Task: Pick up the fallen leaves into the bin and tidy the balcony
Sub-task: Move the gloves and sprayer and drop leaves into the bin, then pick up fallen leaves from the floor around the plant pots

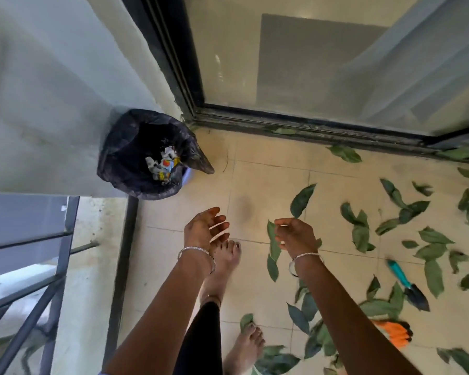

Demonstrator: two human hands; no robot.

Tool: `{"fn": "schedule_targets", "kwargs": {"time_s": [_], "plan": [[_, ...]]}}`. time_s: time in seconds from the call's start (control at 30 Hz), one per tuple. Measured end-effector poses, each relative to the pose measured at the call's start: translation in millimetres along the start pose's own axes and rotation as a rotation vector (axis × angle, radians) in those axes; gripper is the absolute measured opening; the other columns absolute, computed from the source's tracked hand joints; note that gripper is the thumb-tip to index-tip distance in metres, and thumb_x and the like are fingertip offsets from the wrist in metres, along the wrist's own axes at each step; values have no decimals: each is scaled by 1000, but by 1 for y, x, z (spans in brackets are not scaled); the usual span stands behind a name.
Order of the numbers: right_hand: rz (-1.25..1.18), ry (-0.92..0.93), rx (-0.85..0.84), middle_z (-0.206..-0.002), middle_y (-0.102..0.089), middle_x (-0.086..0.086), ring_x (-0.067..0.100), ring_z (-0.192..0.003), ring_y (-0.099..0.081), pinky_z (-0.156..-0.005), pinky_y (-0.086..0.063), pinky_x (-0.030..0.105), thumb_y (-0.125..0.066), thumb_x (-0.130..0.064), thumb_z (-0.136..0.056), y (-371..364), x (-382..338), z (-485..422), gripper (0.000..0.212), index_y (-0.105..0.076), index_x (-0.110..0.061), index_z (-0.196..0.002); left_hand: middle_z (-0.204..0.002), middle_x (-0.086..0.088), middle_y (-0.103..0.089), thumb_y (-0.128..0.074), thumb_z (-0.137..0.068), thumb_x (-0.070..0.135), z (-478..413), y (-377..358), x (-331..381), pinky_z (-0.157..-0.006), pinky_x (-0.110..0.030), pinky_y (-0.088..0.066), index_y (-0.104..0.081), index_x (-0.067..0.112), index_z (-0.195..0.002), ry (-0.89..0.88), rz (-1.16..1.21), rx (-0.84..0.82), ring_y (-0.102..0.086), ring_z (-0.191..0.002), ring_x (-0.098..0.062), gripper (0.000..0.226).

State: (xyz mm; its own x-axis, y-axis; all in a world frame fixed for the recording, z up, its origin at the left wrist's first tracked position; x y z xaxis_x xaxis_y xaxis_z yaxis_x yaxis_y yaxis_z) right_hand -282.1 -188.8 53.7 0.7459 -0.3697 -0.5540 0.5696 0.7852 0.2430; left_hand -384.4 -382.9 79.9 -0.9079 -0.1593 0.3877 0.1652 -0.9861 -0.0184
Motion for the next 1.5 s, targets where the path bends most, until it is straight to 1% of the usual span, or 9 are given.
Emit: {"fn": "schedule_targets", "kwargs": {"time_s": [0.13,0.33,0.63,0.73,0.9,1.1,1.2,1.33,1.5], "plan": [[300,257,23,-76,-69,-4,15,-69,-64,-74,-53,30,-73,-6,-80,-39,8,-86,18,-71,-24,-77,-88,-7,-66,-50,-97,14,-74,-17,2,-77,-37,-55,-68,11,-102,-25,-53,-36,-65,-79,-22,19],[573,526,-64,-83,-68,-7,14,-78,-65,-73,-46,21,-70,-12,-86,-110,17,-215,10,-71,-16,-95,-92,-5,-65,-52,-96,20,-175,-36,-21,-77,-35,-53,-68,13,-100,15,-14,-108,-64,-81,-20,17],[808,958,-125,-116,-62,5,24,-105,-59,-94,-50,34,-52,10,-84,-186,-5,-296,54,-63,-22,-127,-89,-2,-67,-54,-94,25,-260,-43,-38,-73,-32,-51,-69,16,-99,88,184,-132,-63,-83,-18,18],[896,1064,-137,-110,-61,6,27,-101,-58,-90,-51,36,-59,10,-83,-199,-17,-315,51,-65,-20,-124,-88,-1,-67,-57,-92,25,-279,-49,-30,-73,-32,-50,-69,16,-97,80,224,-153,-62,-84,-18,16],[1090,1216,-126,-90,-53,-3,20,-91,-53,-64,-37,26,-68,-13,-86,-207,-32,-326,16,-69,-24,-97,-79,1,-65,-57,-90,24,-301,-55,-25,-69,-30,-48,-67,17,-88,38,254,-166,-61,-76,-15,13],[1322,1322,-154,-99,-54,-1,17,-96,-48,-64,-37,27,-61,-7,-89,-211,-36,-319,17,-62,-21,-100,-74,1,-63,-55,-91,22,-300,-55,-34,-67,-30,-47,-67,16,-84,16,199,-175,-58,-70,-15,15],[1428,1327,-78,-118,-53,9,25,-110,-50,-77,-42,33,-56,6,-84,-214,-29,-310,35,-55,-9,-116,-76,1,-62,-54,-92,22,-302,-51,-33,-67,-29,-47,-66,15,-85,-5,213,-154,-57,-70,-15,15],[1634,1295,69,-127,-52,11,27,-117,-46,-93,-35,42,-60,-9,-82,-212,-19,-304,45,-50,-6,-126,-80,0,-62,-53,-93,27,-305,-51,-43,-66,-30,-46,-66,14,-87,20,273,-159,-57,-71,-15,19],[1193,1128,61,-113,-55,1,22,-111,-44,-87,-31,40,-57,-13,-86,-180,-28,-293,24,-56,-19,-110,-109,-9,-67,-54,-96,37,-308,-65,-44,-85,-37,-52,-66,10,-106,-57,294,-257,-64,-97,-24,31]]}}
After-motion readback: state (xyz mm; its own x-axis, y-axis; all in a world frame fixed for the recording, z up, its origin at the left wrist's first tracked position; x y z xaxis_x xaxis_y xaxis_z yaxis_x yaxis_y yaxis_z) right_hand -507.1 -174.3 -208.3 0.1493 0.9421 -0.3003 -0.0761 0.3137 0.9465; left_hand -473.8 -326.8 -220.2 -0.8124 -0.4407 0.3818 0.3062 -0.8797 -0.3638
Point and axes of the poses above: each hand's wrist, its own z-axis away from the middle knuckle, its own y-axis out of the back of the hand, x = y × z, the point moved 5 cm from there along -z, towards the middle knuckle
